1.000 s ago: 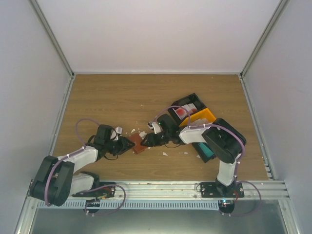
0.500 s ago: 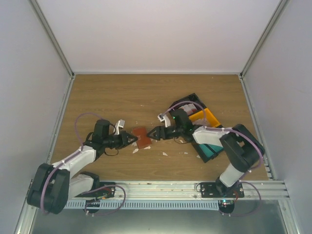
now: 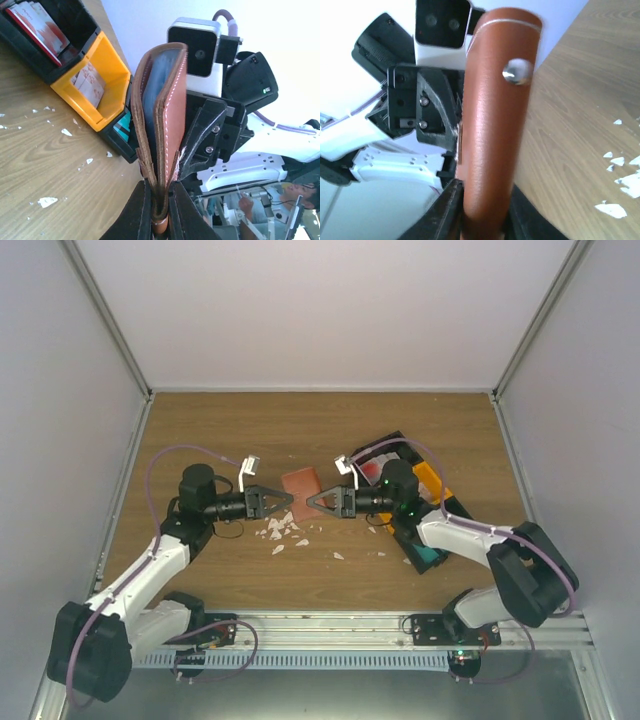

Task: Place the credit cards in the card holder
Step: Turn over the card holder at the center of the board.

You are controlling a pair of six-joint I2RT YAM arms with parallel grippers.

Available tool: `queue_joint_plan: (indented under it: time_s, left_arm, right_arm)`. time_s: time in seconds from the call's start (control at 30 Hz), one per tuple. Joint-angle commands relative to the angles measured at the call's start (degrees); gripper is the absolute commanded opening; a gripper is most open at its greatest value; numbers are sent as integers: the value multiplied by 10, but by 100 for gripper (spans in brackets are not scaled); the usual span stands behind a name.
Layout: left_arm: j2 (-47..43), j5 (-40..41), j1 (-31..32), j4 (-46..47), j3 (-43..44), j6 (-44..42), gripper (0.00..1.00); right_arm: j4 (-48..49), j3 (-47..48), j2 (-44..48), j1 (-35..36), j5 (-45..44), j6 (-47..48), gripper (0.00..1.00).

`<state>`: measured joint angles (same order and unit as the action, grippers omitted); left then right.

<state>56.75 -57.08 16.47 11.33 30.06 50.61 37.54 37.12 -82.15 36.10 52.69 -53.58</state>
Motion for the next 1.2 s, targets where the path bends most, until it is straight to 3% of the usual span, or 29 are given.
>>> queue_joint_plan:
  time_s: [0.0, 0.07, 0.17, 0.33, 0.53, 0.67, 0.77, 0.87, 1.07, 1.17]
  left_arm:
    - [18, -14, 17, 14, 28, -4, 8]
    - [22, 24, 17, -38, 37, -36, 29]
    - [21, 117, 22, -95, 40, -94, 71]
    - [27, 250, 25, -165, 29, -126, 98]
    - [-6, 354, 23, -188, 5, -97, 99]
    - [-30, 388, 24, -213, -5, -100, 99]
    - [-37, 388, 24, -224, -7, -109, 99]
    - [-35, 371, 24, -220, -11, -111, 99]
    - [-14, 317, 23, -191, -26, -114, 99]
    - [5, 276, 24, -162, -38, -112, 99]
  right_arm:
    - [21, 6, 24, 6, -10, -18, 10]
    - [-43, 12, 39, 6, -36, 17, 1]
    - [-196, 36, 58, 7, -112, 107, 1]
    - [-505, 121, 40, 63, -441, 231, 1]
    - [-695, 186, -36, 131, -730, 205, 0]
    - [-807, 246, -114, 185, -820, 134, 3]
    - [-908, 306, -192, 224, -853, 71, 12]
    - [-932, 356, -241, 255, -833, 51, 26]
    - [-716, 321, -162, 273, -607, 99, 63]
    - [-687, 302, -132, 261, -589, 106, 66]
